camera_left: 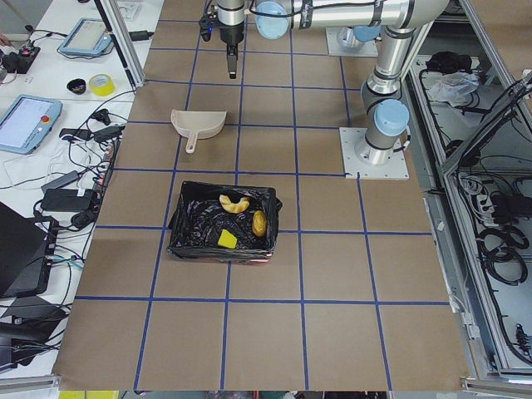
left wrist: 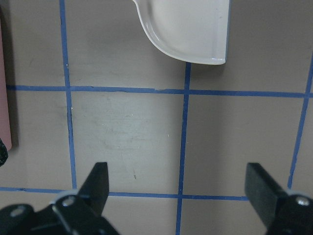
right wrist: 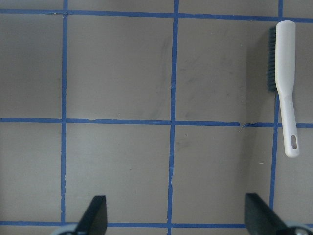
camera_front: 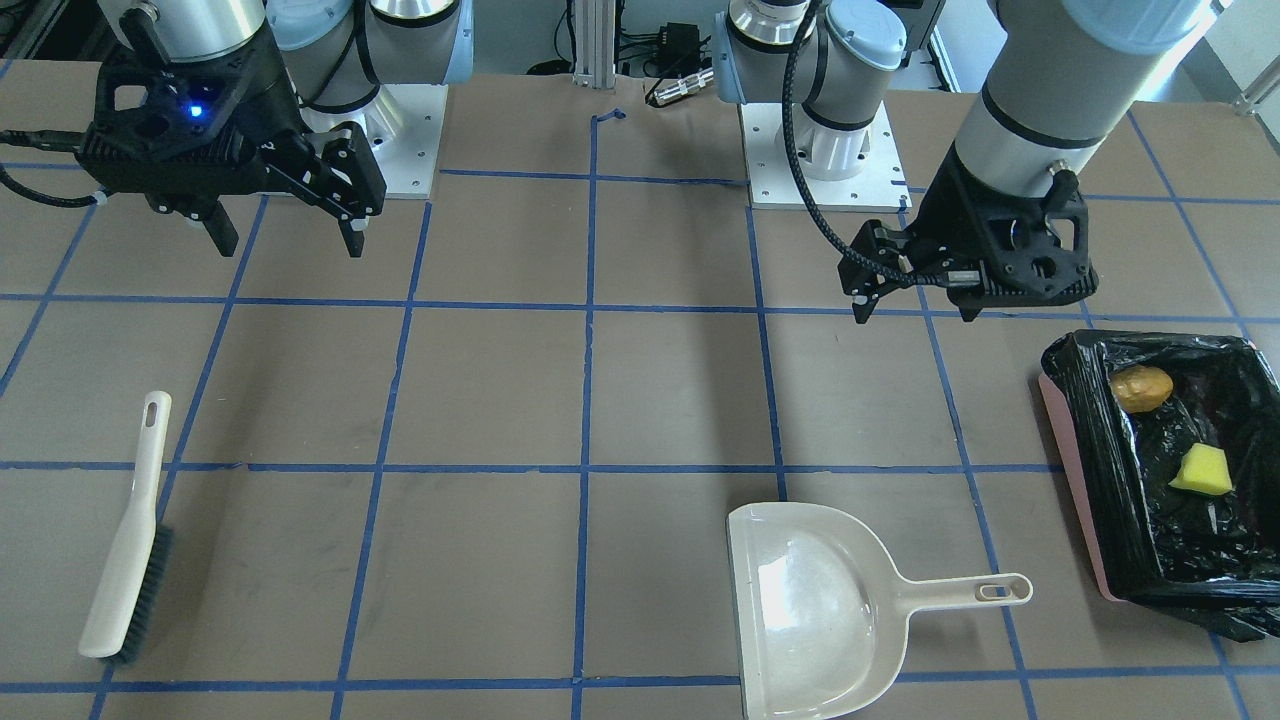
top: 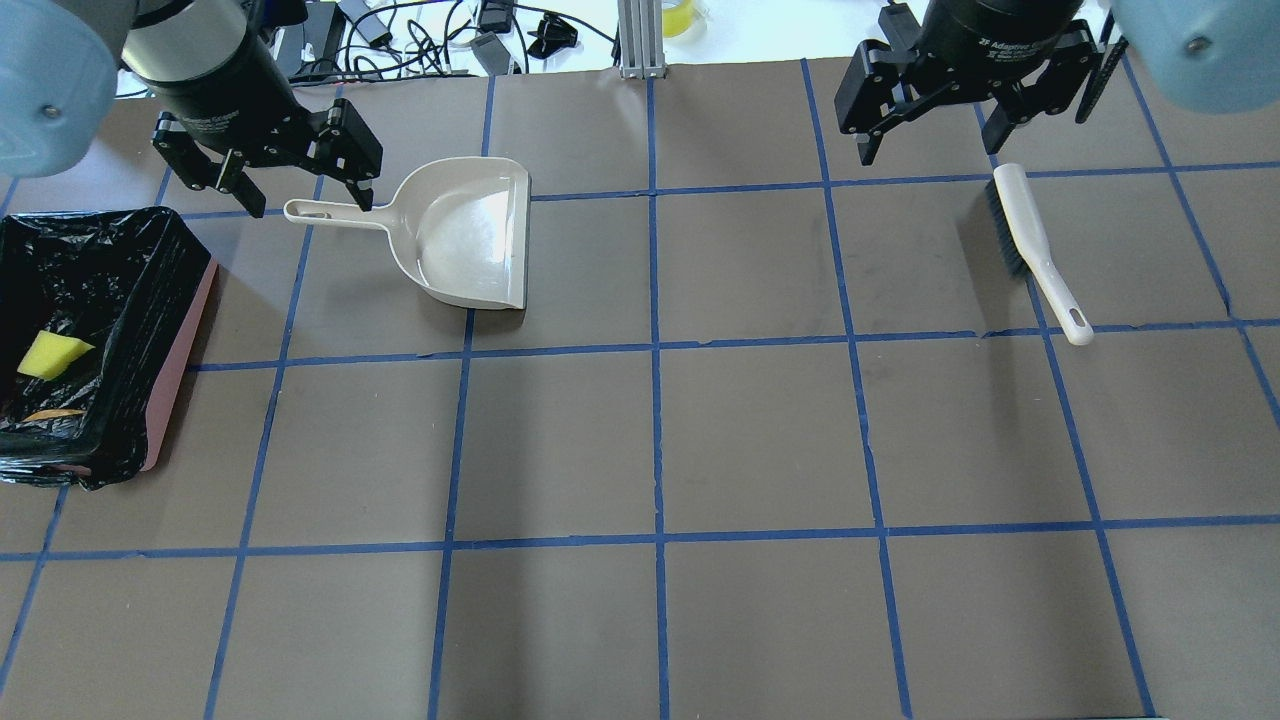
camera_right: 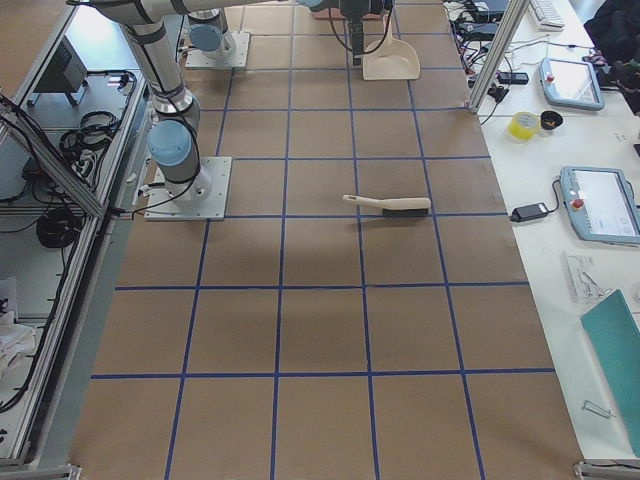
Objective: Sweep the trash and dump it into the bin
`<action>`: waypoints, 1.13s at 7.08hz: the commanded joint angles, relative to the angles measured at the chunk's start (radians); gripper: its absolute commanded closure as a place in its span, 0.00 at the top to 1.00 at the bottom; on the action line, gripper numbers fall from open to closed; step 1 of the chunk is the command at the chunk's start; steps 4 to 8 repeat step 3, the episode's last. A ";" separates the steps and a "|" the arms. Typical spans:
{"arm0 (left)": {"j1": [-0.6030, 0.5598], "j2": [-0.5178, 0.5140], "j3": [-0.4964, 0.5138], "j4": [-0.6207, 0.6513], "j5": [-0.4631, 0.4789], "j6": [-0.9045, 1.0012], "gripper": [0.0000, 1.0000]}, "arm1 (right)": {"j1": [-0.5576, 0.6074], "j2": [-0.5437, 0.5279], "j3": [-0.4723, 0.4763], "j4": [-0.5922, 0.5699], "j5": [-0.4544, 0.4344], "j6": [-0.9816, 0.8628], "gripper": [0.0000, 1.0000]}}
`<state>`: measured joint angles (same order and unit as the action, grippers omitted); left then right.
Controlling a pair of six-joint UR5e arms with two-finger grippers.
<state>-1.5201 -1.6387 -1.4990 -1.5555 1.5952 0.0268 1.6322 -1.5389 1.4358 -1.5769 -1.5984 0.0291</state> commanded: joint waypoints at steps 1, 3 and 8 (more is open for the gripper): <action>-0.002 0.029 -0.010 -0.029 0.003 0.015 1.00 | 0.000 0.000 0.000 0.000 0.000 0.000 1.00; -0.002 0.031 -0.015 -0.031 0.006 0.015 1.00 | 0.000 -0.001 0.000 0.000 0.000 0.000 1.00; -0.002 0.031 -0.015 -0.031 0.006 0.015 1.00 | 0.000 -0.001 0.000 0.000 0.000 0.000 1.00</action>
